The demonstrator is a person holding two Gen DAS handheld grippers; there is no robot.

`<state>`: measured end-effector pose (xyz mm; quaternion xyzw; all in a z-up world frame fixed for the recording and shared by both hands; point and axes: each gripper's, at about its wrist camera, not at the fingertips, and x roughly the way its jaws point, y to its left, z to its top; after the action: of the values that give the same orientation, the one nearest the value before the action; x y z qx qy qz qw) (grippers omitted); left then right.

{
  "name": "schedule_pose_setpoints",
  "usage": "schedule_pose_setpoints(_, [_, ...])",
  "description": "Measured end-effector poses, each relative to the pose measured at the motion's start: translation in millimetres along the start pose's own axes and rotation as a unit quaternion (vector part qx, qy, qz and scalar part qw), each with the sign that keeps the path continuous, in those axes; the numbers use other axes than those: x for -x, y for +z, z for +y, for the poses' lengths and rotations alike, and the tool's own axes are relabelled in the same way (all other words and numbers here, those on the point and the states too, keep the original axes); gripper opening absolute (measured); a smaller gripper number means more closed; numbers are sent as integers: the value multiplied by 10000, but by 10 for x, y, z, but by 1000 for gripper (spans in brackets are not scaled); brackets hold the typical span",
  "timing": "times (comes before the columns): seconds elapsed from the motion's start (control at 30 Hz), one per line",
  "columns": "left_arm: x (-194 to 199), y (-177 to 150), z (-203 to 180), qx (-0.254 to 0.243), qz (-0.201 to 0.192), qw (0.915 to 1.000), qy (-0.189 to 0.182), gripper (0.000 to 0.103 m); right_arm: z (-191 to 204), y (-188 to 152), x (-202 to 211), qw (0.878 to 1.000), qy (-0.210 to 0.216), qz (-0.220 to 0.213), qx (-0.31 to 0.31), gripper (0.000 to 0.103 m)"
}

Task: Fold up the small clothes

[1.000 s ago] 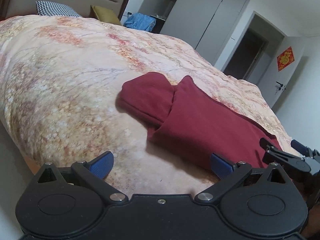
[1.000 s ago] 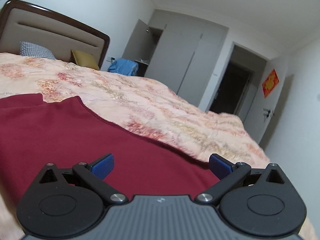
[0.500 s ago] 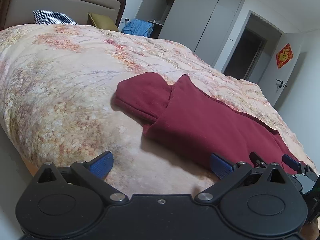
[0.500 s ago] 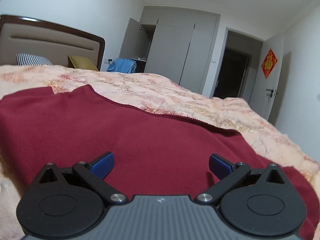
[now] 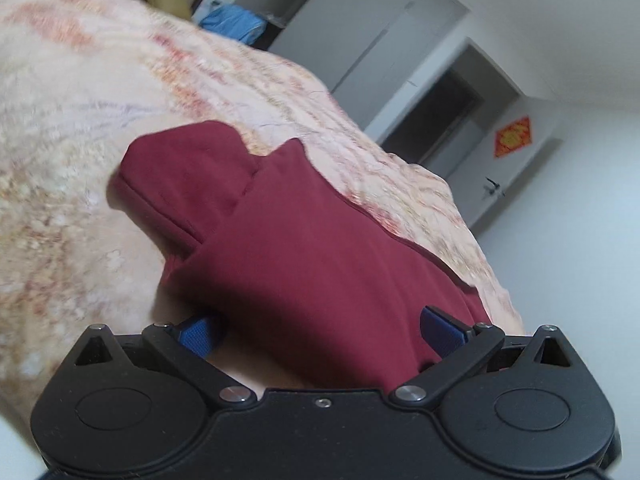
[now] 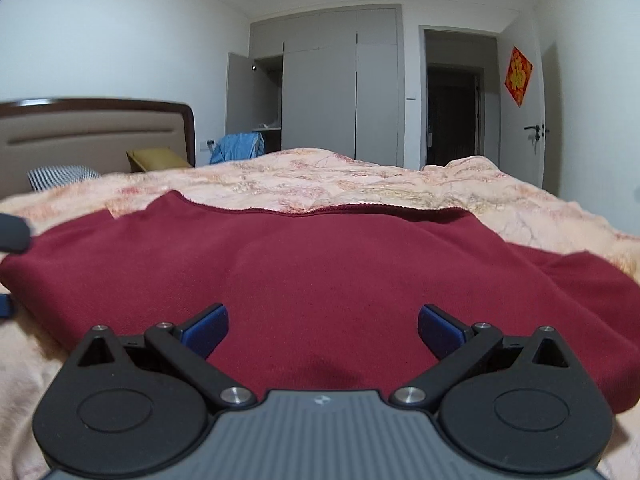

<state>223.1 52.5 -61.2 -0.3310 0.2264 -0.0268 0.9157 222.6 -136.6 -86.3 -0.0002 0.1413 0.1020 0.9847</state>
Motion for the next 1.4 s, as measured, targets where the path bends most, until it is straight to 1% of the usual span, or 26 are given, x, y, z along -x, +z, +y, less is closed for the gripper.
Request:
schedule_pose_setpoints(0.07, [-110,36,27,188,-60,9997,123,102,10,-6,11,10000,-23,-21,24,103])
schedule_pose_setpoints(0.1, [-165,53,22,207,-67,9996,199,102,14,-11,16,10000,-37,-38,41,103])
schedule_pose_setpoints(0.23, [-267,62,-16,76,-151,9987,471,102,26,-27,30,9999,-61,-111,65,103])
schedule_pose_setpoints(0.3, [-262,28,-39,-121,-201,9983,526,102,27,-27,29,9999,-60,-112,65,103])
schedule_pose_setpoints(0.37, [-254,-5,-63,-340,-207,9977,547,102,38,-21,20,9999,-61,-114,65,103])
schedule_pose_setpoints(0.43, [-236,-27,-68,-440,-203,9973,548,102,37,-23,22,9999,-63,-118,67,103])
schedule_pose_setpoints(0.67, [-169,-93,-74,-498,-215,9970,544,102,41,-24,32,9999,-73,-129,77,103])
schedule_pose_setpoints(0.8, [-182,-76,-54,-477,-219,9973,519,102,36,-21,35,9999,-74,-111,76,103])
schedule_pose_setpoints(1.03, [-180,-125,-83,-684,-221,9958,564,102,41,-11,25,9999,-70,-95,67,103])
schedule_pose_setpoints(1.1, [-186,-109,-86,-647,-200,9960,583,102,44,-14,24,9999,-69,-95,67,103])
schedule_pose_setpoints(1.27, [-249,48,-39,-229,-191,9981,541,102,43,-15,24,9999,-68,-95,67,103])
schedule_pose_setpoints(1.4, [-351,117,-43,-214,-257,9977,588,102,42,-15,24,9999,-64,-96,65,103])
